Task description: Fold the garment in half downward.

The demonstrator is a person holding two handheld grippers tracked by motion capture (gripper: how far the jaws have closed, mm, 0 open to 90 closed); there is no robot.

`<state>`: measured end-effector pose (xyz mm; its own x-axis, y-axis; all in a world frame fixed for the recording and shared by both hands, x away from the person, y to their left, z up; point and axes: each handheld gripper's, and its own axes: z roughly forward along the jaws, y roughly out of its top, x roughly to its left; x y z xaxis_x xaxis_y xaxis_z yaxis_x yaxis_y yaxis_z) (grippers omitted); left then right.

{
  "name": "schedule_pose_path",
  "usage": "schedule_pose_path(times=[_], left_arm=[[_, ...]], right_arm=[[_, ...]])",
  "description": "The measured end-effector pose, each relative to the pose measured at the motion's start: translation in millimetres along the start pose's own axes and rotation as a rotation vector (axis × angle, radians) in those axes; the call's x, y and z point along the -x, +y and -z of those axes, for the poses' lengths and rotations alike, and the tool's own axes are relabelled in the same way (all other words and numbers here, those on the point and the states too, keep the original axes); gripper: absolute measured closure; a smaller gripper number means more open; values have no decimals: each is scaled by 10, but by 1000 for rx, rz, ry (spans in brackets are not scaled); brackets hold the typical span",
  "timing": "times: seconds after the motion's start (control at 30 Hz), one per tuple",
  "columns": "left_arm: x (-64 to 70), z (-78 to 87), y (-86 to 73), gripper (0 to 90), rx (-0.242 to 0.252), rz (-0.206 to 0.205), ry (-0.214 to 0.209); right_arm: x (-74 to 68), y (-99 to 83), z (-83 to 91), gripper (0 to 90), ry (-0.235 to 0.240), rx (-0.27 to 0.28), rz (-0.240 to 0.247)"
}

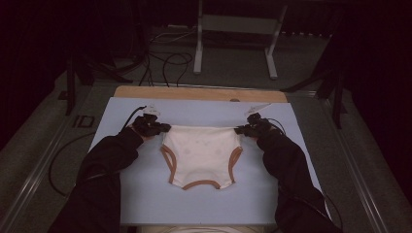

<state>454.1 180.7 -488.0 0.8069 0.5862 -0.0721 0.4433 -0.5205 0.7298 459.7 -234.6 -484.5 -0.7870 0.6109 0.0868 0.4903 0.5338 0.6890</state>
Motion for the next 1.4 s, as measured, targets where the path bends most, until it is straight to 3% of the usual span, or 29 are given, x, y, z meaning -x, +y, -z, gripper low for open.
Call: schedule_pose_path(times=[0.57,0.93,1.13,1.27,1.37,1.4], left_arm=[[-133,-155,59,863,-2,23,49],[-174,-274,63,858,-29,45,64],[-181,-338,79,853,-67,45,80],[-165,-334,86,779,-48,48,70],[-143,-328,101,594,-48,53,60],[-134,-315,112,563,-38,56,60]], right_arm=[[158,85,-168,858,-45,-9,-16],[231,85,-315,855,-68,-43,-56],[267,99,-358,850,-76,-47,-67],[282,107,-352,735,-83,-42,-93],[289,119,-313,538,-73,-23,-110],[286,122,-305,511,-70,-22,-109]])
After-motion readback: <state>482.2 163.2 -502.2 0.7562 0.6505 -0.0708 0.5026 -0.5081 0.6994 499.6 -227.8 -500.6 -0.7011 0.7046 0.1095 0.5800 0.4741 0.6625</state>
